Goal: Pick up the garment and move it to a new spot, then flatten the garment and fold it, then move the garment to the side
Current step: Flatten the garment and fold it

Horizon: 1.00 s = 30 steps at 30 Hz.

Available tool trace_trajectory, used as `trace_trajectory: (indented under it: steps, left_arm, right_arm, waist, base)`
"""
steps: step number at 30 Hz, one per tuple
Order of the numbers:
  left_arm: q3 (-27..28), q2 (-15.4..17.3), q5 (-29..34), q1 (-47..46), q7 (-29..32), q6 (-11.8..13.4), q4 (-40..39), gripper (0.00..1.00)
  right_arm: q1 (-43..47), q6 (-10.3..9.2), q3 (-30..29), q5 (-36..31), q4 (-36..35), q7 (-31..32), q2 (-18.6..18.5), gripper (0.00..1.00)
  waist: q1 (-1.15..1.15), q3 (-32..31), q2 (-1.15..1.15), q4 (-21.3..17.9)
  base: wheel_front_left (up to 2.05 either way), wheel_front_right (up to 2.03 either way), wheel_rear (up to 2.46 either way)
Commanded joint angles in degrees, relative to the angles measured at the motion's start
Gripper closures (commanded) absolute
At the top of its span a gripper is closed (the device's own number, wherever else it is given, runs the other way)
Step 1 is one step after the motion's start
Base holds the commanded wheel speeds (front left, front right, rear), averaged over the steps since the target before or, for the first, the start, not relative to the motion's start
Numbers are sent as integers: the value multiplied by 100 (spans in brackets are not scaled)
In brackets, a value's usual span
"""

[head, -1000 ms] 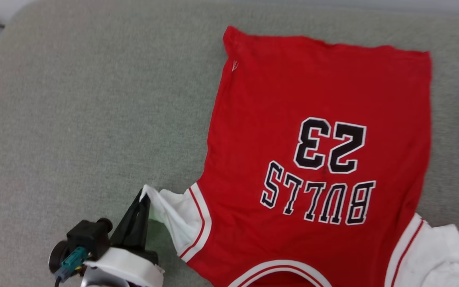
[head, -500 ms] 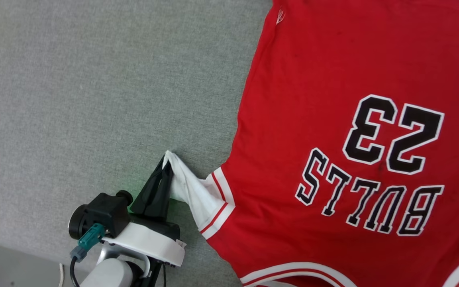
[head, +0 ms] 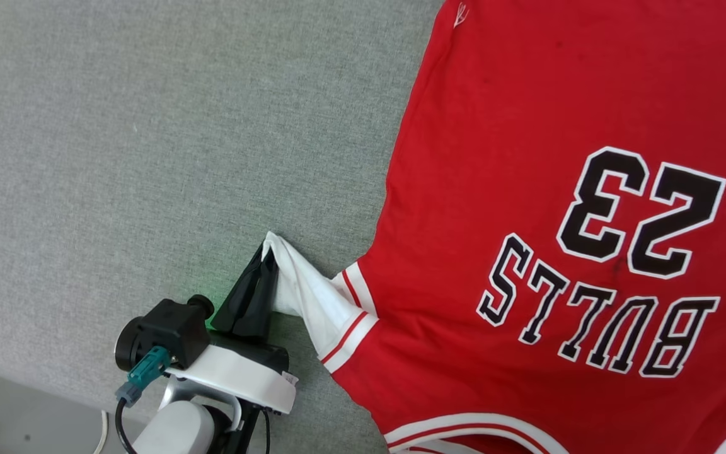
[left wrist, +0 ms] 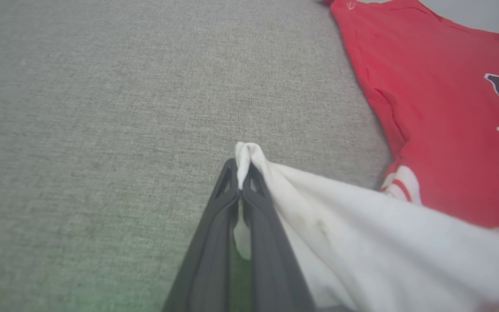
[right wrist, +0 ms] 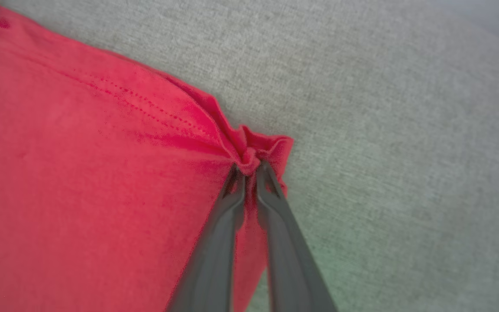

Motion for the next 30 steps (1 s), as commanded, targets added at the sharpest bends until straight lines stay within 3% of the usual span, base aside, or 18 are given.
trace_trajectory:
  steps: [1, 10, 19, 24, 30]
  left_arm:
    - [38, -6, 31, 50, -8, -6, 56, 100]
    - [213, 61, 56, 434, -11, -43, 242, 100]
    - [315, 255, -38, 938, 33, 96, 261, 100]
    - [353, 360, -88, 1212, 93, 186, 211, 100]
    - [416, 434, -153, 1514, 123, 298, 156, 100]
  right_arm:
    - [210, -6, 114, 54, 136, -15, 44, 100]
    - [370, -6, 746, 495, -358, -783, -324, 100]
    - [1563, -7, 1215, 1102, -1046, -1396, -1019, 100]
    - [2599, -6, 1071, 1435, -1414, -1715, -1354, 100]
    - [4178, -6, 549, 1757, -1558, -2158, -1427, 100]
  waist:
    - [1, -99, 0, -48]
    - [1, -948, 0, -398]
    - [1, -1851, 0, -912]
    - [1, -2211, 0, -1126]
    - [1, -2525, 0, -1318]
  base:
    - [0, 0, 0]
    - [0, 0, 0]
    - [0, 0, 0]
    - [0, 0, 0]
    - [0, 0, 0]
